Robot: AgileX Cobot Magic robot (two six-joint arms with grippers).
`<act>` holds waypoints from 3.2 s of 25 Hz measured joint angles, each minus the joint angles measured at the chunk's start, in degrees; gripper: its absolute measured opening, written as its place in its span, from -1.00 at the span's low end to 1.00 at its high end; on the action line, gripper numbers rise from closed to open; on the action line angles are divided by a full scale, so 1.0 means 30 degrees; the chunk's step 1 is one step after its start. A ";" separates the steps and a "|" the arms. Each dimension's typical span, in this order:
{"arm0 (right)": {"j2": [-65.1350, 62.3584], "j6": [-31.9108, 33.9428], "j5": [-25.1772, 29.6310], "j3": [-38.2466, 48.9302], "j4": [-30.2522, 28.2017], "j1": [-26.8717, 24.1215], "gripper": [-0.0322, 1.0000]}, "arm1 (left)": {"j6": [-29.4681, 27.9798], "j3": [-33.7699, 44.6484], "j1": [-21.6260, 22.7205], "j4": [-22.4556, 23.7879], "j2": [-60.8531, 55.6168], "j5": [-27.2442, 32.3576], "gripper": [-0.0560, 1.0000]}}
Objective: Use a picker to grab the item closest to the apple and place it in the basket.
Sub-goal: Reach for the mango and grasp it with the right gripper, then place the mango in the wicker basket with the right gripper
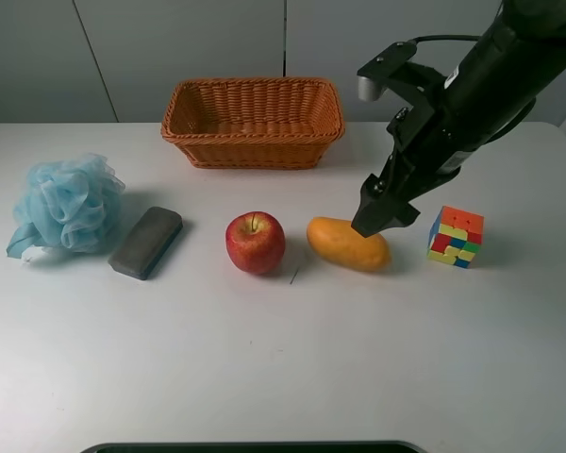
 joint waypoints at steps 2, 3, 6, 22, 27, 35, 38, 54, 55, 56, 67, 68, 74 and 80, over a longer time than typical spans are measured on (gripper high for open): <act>0.0808 -0.0083 -0.0467 0.0000 0.0000 0.0073 0.41 | 0.0000 0.0000 0.0000 0.0000 0.0000 0.0000 0.49; 0.1216 -0.0116 -0.0676 0.0000 0.0000 0.0073 0.41 | 0.0000 0.0000 0.0000 0.0000 0.0000 0.0000 0.49; 0.2241 -0.0362 -0.1474 0.0000 0.0000 0.0073 0.41 | 0.0000 0.0000 0.0000 0.0000 0.0000 0.0000 0.49; 0.5931 -0.1762 -0.4591 -0.0100 0.0795 0.0073 0.41 | 0.0000 0.0000 0.0000 0.0000 0.0000 0.0000 0.49; 0.6746 -0.2044 -0.4851 -0.0142 0.1059 0.0073 0.41 | -0.0071 0.0000 0.0000 0.0000 0.0000 0.0000 0.49; 0.7004 -0.2109 -0.5013 -0.0142 0.1143 0.0073 -0.01 | -0.0071 0.0000 0.0000 0.0000 0.0000 0.0000 0.49; 0.7004 -0.2121 -0.5048 -0.0142 0.1174 0.0073 0.01 | -0.0071 0.0000 0.0000 0.0000 0.0000 0.0000 0.49; 0.5162 0.0122 -0.0261 -0.2235 0.0466 0.0073 0.01 | -0.0071 0.0000 0.0000 0.0000 0.0000 0.0000 0.49; 0.4964 0.0603 0.0414 -0.2529 0.0424 0.0073 0.01 | -0.0071 0.0000 0.0000 0.0000 0.0000 0.0000 0.49; 0.4851 0.1028 0.1071 -0.2924 0.0424 0.0073 0.01 | -0.0071 0.0000 0.0000 0.0000 0.0000 0.0000 0.49; 0.4799 0.6110 0.6097 -0.9976 0.0113 0.0073 0.01 | -0.0071 0.0000 0.0000 0.0000 0.0000 0.0000 0.49; 0.5052 0.6416 0.6284 -1.0865 0.0037 0.0073 0.01 | -0.0071 0.0000 0.0000 0.0000 0.0000 0.0000 0.49; 0.8069 0.6924 0.6342 -1.6183 -0.0079 0.0073 0.01 | -0.0071 0.0000 0.0000 0.0000 0.0000 0.0000 0.49; 1.1833 0.6995 0.4615 -2.1308 -0.0079 0.0073 0.00 | -0.0071 0.0000 0.0000 0.0000 0.0000 0.0000 0.49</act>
